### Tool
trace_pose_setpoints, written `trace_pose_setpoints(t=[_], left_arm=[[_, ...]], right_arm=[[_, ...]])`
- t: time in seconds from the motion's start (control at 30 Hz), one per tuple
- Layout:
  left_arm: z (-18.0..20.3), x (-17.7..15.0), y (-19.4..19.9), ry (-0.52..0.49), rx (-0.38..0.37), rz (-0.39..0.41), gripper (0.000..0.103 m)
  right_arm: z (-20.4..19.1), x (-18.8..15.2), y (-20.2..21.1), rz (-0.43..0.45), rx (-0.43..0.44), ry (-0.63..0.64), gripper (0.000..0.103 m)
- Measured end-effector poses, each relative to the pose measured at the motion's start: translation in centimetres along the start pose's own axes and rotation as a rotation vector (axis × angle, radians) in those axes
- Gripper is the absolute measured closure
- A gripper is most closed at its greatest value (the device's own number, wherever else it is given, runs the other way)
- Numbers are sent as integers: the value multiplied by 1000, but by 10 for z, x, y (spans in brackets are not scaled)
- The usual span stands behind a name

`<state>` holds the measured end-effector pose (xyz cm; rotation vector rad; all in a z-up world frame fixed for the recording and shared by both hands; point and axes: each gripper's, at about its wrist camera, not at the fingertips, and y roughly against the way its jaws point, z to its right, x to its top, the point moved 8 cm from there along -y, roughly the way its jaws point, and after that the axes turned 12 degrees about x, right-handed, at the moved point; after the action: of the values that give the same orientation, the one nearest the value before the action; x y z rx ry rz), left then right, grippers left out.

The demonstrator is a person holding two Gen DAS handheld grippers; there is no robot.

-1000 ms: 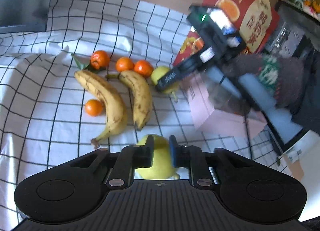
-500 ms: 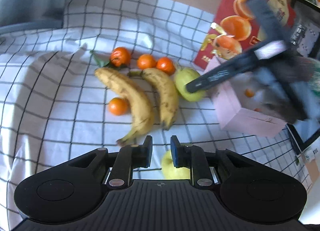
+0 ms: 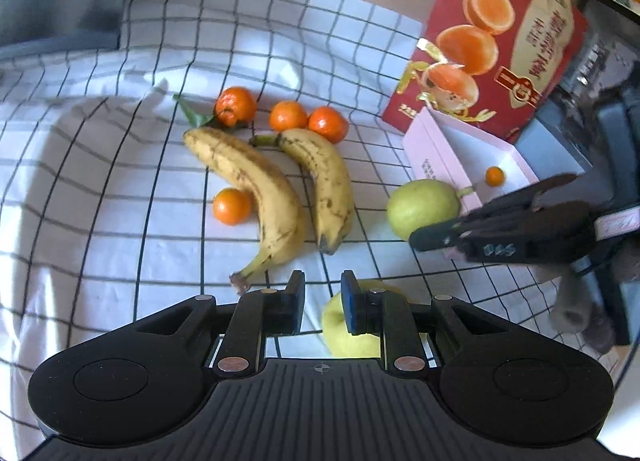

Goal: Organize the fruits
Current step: 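Carry the green pear toward the pink box with the left tool while the right tool holds another pear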

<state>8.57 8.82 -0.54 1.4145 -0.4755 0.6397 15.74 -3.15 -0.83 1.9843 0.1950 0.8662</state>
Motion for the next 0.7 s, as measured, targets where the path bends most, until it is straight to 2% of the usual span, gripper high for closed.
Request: trace_pose_setpoints(t=[0.13,0.23,0.3,0.4,0.47,0.5,0.57,0.7], left_arm=[[10,17,6,-90,-14,19,81],[32,41,3,-216,-42,38,80],[55,58,-4,-323,-76,40,80],[90,82,-28,-414,-135,33,78],[106,95,-52,-406,-171,9,78],[111,103,-68,-367,-205,-26,78],[114,111,-96,-294,-261,-107,79],[116,105,-133,-276,-330,-249,78]], right_arm=[[-3,-18,3,66,7,-53,100],[-15,-39,16,106,49,-80,85],[-19,-54,25,119,38,-73,67],[-14,-70,37,146,-32,-65,66],[-4,-72,43,171,-43,-110,63],[0,-73,45,184,-47,-141,59],[4,-74,48,211,-52,-186,58],[5,-74,50,261,-38,-245,56]])
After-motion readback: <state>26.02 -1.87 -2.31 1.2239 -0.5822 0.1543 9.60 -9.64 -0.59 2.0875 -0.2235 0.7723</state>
